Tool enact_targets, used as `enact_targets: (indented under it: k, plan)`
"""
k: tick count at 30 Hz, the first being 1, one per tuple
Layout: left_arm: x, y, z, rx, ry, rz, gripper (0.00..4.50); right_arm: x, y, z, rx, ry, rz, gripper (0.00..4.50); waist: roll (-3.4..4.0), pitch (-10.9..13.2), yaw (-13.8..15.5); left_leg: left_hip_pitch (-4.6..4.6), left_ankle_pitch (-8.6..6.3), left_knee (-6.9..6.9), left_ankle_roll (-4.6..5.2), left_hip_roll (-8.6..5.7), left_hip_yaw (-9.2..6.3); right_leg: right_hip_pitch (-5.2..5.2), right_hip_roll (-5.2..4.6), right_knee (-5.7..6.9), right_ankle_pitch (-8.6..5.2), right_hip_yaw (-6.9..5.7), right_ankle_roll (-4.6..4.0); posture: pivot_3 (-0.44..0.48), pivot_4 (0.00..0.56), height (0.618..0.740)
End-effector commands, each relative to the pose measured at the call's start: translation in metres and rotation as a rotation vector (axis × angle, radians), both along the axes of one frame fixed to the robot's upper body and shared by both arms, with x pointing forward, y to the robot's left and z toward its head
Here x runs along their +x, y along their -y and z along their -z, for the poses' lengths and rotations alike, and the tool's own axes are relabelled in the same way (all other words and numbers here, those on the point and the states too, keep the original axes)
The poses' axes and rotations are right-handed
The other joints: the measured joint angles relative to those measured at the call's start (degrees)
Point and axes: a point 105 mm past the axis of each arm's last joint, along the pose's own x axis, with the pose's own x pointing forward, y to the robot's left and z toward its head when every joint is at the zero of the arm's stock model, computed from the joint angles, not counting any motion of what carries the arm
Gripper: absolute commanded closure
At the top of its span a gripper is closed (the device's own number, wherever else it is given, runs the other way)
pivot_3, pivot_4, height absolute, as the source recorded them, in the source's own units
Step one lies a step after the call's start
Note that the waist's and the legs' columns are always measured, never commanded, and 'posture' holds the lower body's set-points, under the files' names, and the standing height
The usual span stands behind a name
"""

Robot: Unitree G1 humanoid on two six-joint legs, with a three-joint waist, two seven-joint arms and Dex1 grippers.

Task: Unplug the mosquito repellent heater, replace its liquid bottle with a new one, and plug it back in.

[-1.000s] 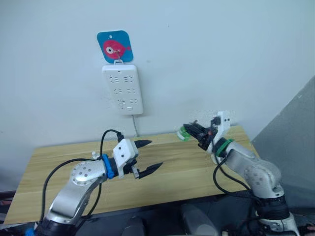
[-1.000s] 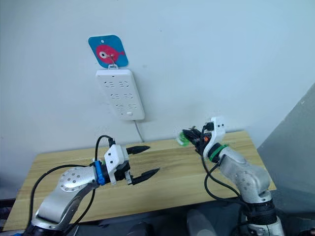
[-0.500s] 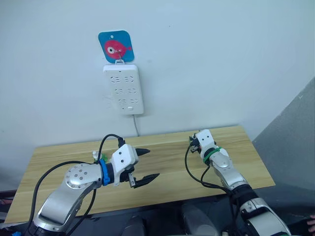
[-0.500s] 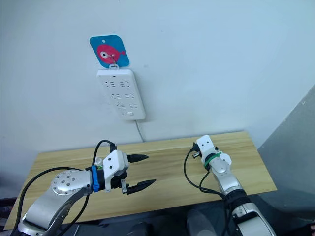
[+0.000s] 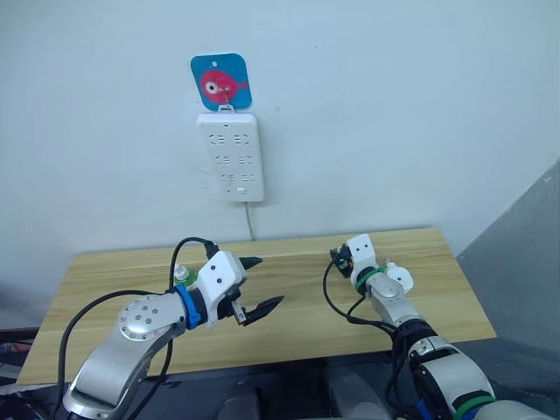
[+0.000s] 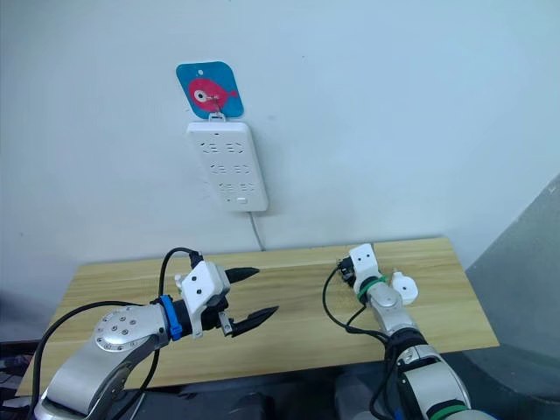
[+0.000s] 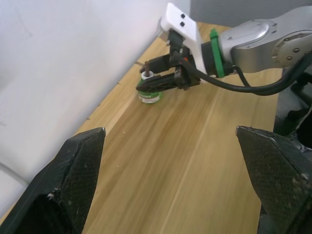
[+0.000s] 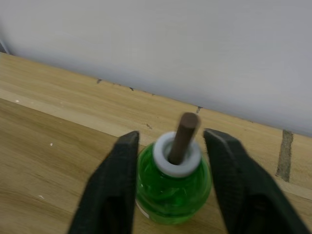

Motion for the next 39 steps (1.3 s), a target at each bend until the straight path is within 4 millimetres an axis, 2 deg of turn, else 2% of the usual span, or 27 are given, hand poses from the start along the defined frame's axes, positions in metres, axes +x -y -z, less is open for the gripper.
enact_targets:
  k: [1,3,10,11,12,13,14,17,20,22,24,27,32,34,39]
  plan:
    - [0.007,-0.007,-0.012,-0.015,0.062,-0.057,0.00,0.006,-0.002,-0.017,0.020,0.071,-0.008,0.78,0.00,0.00,0.07,0.00,0.00,0.00,0.00,0.00,0.00,0.01,0.00,0.00,0.00,0.00,0.00,-0.037,0.100,0.740]
    - [0.009,-0.009,-0.012,-0.019,0.063,-0.075,0.00,0.006,-0.002,-0.019,0.031,0.081,-0.005,0.10,0.00,0.00,0.08,0.00,0.00,0.00,0.00,0.00,0.00,0.00,0.00,0.01,0.00,0.00,0.00,-0.037,0.100,0.740]
    - [0.009,-0.010,-0.012,-0.021,0.063,-0.080,0.00,0.006,-0.002,-0.020,0.035,0.083,-0.005,0.04,0.00,0.00,0.13,0.00,0.00,0.00,0.00,0.00,-0.01,0.01,0.00,0.00,0.00,-0.01,-0.01,-0.037,0.100,0.740]
    - [0.005,-0.027,-0.008,-0.021,0.073,-0.156,0.00,-0.008,-0.001,-0.052,0.033,0.209,-0.121,0.04,0.01,0.00,0.17,0.00,0.00,0.00,0.00,0.00,-0.01,0.01,0.00,0.01,0.00,-0.01,-0.01,-0.041,0.131,0.740]
    - [-0.001,-0.043,-0.003,-0.006,0.081,-0.224,0.00,-0.029,-0.007,-0.080,0.022,0.302,-0.252,0.04,0.19,0.21,0.40,-0.03,0.00,-0.01,0.00,0.00,-0.01,-0.02,0.00,0.00,0.00,-0.02,-0.01,-0.049,0.135,0.740]
    - [-0.005,-0.053,0.000,0.008,0.088,-0.269,0.00,-0.051,-0.015,-0.098,0.014,0.352,-0.353,0.04,0.29,0.21,0.53,-0.16,-0.02,-0.03,-0.01,0.01,-0.03,-0.13,-0.07,-0.03,-0.02,0.01,-0.01,-0.049,0.135,0.740]
    - [-0.008,-0.060,0.002,0.017,0.093,-0.293,0.00,-0.065,-0.020,-0.109,0.009,0.370,-0.412,0.04,0.35,0.24,0.59,-0.15,-0.10,-0.08,0.05,-0.01,-0.04,-0.11,-0.14,-0.04,-0.04,0.00,0.01,-0.049,0.135,0.740]
    - [-0.020,-0.097,0.012,-0.009,0.062,-0.490,0.00,-0.094,-0.027,-0.128,-0.050,0.314,-0.597,0.04,0.06,0.54,0.50,-0.13,-0.22,-0.08,0.09,0.00,-0.04,-0.10,-0.28,-0.04,-0.18,-0.06,-0.03,-0.054,0.152,0.740]
    - [-0.031,-0.118,0.018,-0.020,0.055,-0.562,0.00,-0.099,-0.026,-0.142,-0.065,0.264,-0.656,0.04,-0.23,0.77,0.88,0.17,-0.21,-0.04,0.09,0.07,-0.09,0.18,-0.26,-0.04,-0.40,-0.10,0.06,-0.048,0.159,0.740]
    - [-0.035,-0.130,0.024,-0.008,0.049,-0.592,0.00,-0.104,-0.027,-0.147,-0.071,0.234,-0.696,0.04,-0.42,1.16,1.47,0.70,-0.19,-0.03,0.10,0.03,-0.01,0.61,-0.21,-0.05,-0.73,-0.02,-0.50,-0.044,0.163,0.740]
    - [-0.042,-0.142,0.033,-0.013,0.008,-0.622,0.00,-0.113,-0.029,-0.145,-0.092,0.180,-0.761,0.04,-0.67,1.52,2.09,0.87,-0.18,0.02,0.09,0.03,0.07,0.74,-0.22,-0.07,-0.78,0.07,-0.55,-0.044,0.166,0.740]
    - [-0.046,-0.150,0.043,-0.009,-0.023,-0.640,0.00,-0.123,-0.029,-0.138,-0.144,0.121,-0.820,0.04,-0.84,1.75,2.89,0.67,-0.18,0.01,0.07,0.00,0.21,0.55,-0.33,-0.15,-0.80,0.07,-0.50,-0.045,0.176,0.740]
    - [-0.049,-0.159,0.061,-0.017,-0.095,-0.665,0.00,-0.123,-0.028,-0.129,-0.211,0.080,-0.804,0.04,-0.77,1.86,3.47,0.00,-0.24,-0.06,0.01,-0.02,0.16,0.03,-0.42,-0.27,-0.45,-0.13,0.12,-0.053,0.189,0.740]
    - [-0.046,-0.162,0.067,-0.016,-0.107,-0.680,0.00,-0.124,-0.030,-0.132,-0.200,0.074,-0.793,0.04,-0.70,2.04,3.45,-0.12,-0.24,-0.07,0.01,-0.02,0.10,-0.07,-0.41,-0.26,-0.44,-0.20,0.12,-0.060,0.194,0.740]
    - [-0.029,-0.173,0.077,-0.013,-0.119,-0.729,0.00,-0.145,-0.034,-0.132,-0.214,0.011,-0.881,0.04,-0.65,2.67,3.46,-0.12,-0.24,-0.07,0.02,-0.03,0.03,-0.05,-0.41,-0.25,-0.45,-0.26,0.13,-0.082,0.199,0.740]
